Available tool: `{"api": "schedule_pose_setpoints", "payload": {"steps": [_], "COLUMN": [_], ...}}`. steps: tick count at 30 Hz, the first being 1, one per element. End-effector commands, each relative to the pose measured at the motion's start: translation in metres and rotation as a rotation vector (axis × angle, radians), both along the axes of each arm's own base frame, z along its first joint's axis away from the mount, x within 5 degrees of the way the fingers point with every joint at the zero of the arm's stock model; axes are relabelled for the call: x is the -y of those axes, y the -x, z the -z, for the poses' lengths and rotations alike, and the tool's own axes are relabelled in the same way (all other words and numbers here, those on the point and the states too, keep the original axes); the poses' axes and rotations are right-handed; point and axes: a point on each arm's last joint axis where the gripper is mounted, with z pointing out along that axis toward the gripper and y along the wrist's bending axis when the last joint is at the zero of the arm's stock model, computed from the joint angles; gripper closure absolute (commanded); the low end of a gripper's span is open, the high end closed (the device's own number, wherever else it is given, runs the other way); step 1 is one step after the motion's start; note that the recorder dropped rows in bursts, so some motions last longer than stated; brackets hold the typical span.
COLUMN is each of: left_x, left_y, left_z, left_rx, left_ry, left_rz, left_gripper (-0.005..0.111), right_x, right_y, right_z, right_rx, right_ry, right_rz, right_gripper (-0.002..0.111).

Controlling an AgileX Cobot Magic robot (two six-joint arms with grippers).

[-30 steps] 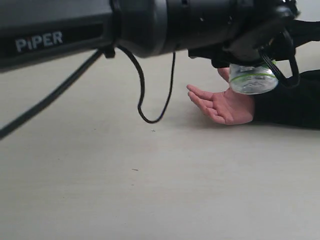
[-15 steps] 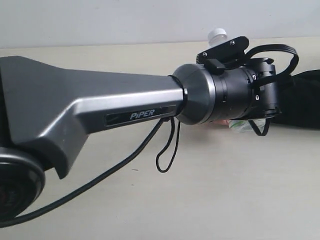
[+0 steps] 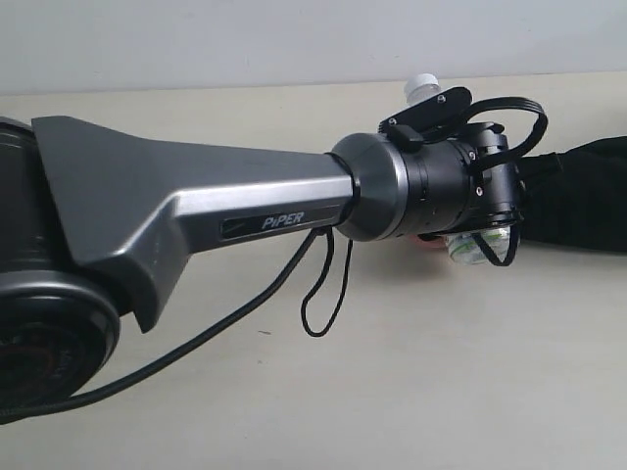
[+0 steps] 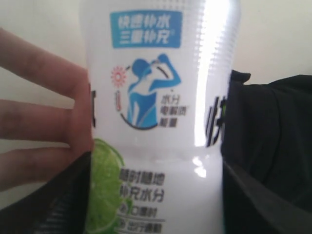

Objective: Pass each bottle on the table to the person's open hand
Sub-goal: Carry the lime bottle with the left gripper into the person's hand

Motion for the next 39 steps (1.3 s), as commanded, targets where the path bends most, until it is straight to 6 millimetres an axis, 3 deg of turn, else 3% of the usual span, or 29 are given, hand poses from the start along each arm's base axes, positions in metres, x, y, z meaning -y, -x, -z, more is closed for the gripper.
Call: {"api": "schedule_pose_setpoints", "payload": {"steps": [1,8,14,28,39], "left_x": [-0.002,-0.002,-0.003,-0.004,-0.013], "left_y": [-0.002,-0.002,-0.003,-0.003,0.002], "left_z": [-0.003,-0.003,-0.003,-0.009,-0.056], "left_rx": [0.007,0.005,0.009,0.017,0.079], "left_ry": [0.005,0.004,-0.004,-0.021,-0.085], "left_rz": [0.001,-0.001,0.005,0.018,0.099], "left_gripper": [0.097,0.057,0.036,0.031,0.031], "right_x": [-0.001,-0.001,-0.001,-0.001,-0.001], "right_y": [0.000,0.000,0.000,0.000,0.000], "right_z": [0.000,0.000,0.000,0.000,0.000], "right_rx": [0.008,0.008,0.008,0.008,0.008], "right_ry": [-0.006,-0.006,-0.006,-0.006,-0.006], "right_rz": [-0.009,-0.009,-0.009,-0.009,-0.009], "right_gripper": [0.101,0.101,0.101,0.101,0.101]}}
